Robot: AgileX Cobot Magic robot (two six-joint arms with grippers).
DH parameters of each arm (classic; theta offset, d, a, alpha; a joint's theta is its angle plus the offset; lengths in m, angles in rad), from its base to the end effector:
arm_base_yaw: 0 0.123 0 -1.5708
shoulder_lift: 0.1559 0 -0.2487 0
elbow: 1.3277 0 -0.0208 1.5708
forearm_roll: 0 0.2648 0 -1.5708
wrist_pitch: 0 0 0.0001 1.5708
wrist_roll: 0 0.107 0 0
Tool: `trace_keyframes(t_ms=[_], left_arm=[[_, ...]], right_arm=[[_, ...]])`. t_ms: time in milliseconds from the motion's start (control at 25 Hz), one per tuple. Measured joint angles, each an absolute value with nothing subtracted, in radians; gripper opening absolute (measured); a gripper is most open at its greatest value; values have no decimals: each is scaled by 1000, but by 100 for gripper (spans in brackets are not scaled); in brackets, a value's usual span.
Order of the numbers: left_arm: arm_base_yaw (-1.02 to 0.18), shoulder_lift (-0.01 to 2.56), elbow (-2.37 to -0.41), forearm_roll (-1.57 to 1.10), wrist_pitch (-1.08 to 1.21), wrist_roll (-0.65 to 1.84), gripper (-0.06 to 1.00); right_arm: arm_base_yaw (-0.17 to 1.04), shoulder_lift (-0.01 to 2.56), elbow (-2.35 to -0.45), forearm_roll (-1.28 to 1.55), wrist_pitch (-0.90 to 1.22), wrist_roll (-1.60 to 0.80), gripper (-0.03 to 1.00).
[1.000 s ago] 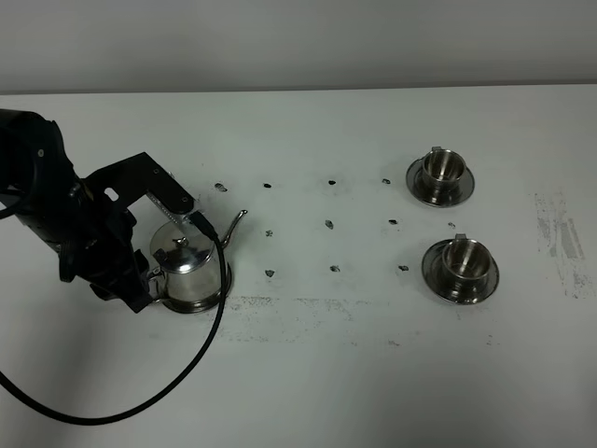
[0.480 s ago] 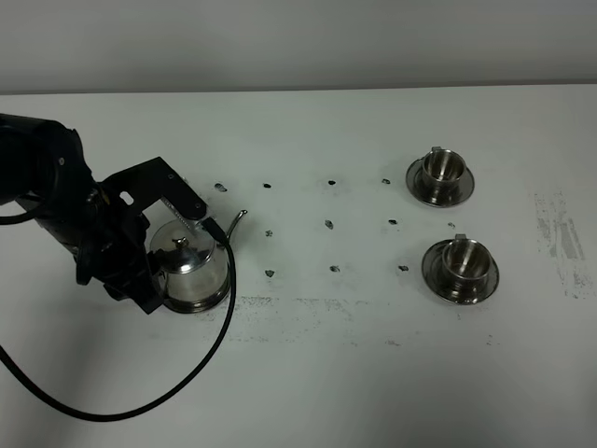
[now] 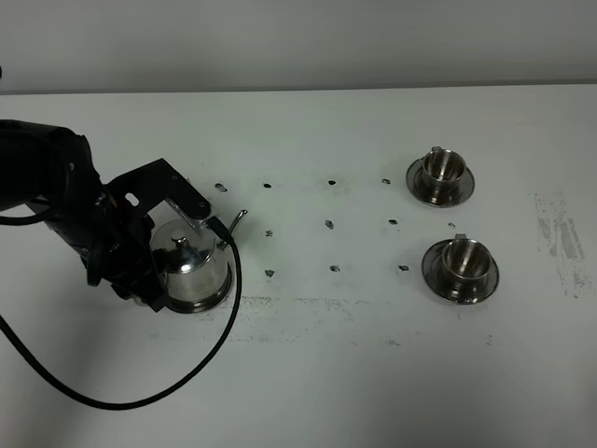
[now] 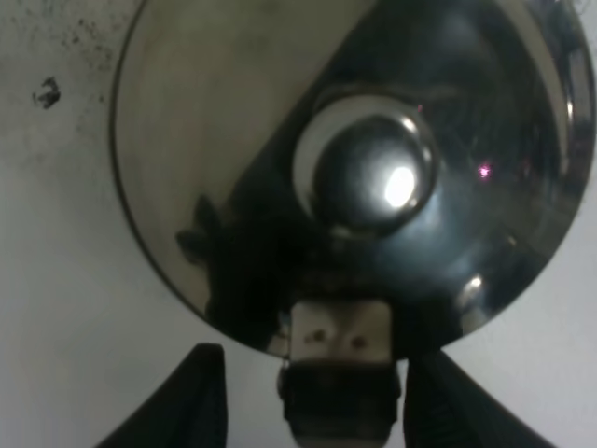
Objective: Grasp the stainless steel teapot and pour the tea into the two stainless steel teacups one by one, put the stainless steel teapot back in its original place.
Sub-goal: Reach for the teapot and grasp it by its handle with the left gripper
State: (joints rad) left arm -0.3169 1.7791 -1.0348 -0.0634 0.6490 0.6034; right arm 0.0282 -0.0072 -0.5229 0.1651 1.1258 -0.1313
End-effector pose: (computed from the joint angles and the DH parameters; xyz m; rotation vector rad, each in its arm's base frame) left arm 0.3208 -0.1095 0.1069 1.2172 2.6028 -0.0095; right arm 0.0501 0.0173 0.2790 -0.1820 2.0626 0.1350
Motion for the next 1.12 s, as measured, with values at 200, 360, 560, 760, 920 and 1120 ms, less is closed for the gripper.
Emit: trace_keyframes(t_ms=[200, 360, 560, 760, 920, 1120], left_arm=[[-331, 1789, -1035, -63, 636, 602, 43], [-333, 1789, -1035, -63, 631, 596, 43], [-333, 1789, -1035, -61, 630, 578, 43], [-333, 1810, -1035, -42, 625, 555, 43], [-333, 1819, -1035, -34, 619, 548, 43], [-333, 1819, -1035, -34, 616, 548, 30]], right_arm=[[28, -7, -523, 165, 1126, -131, 33], [28, -7, -523, 165, 1126, -132, 33], [28, -7, -523, 165, 1126, -132, 33], [28, -7, -523, 165, 1126, -132, 33], [28, -7, -523, 165, 1126, -132, 33], [28, -7, -523, 165, 1126, -132, 33]])
